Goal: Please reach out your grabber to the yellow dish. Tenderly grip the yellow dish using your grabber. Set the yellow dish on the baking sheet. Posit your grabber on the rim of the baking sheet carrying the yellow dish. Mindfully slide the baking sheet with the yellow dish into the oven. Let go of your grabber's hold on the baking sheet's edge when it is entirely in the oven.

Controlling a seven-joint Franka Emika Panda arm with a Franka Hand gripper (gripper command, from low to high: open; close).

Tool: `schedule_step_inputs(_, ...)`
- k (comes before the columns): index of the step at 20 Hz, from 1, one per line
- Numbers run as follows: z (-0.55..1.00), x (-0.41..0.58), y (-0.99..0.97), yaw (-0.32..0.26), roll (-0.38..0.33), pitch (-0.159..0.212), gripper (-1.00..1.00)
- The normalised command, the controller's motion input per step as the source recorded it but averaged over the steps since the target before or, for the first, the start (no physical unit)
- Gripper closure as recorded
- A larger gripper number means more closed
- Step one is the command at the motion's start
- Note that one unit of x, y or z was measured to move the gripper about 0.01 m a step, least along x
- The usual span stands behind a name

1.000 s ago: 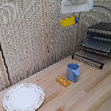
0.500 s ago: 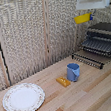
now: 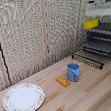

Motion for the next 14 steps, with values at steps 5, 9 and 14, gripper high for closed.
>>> schedule_step_inputs(5, -0.28, 0.0, -0.42, 0.0, 0.0, 0.0, 1.0)
schedule_step_inputs(9, -0.21, 0.0, -0.59, 0.0, 0.0, 0.0, 1.0)
schedule_step_inputs(14, -0.21, 0.058, -0.33, 0.001, 0.0, 0.03, 1.0)
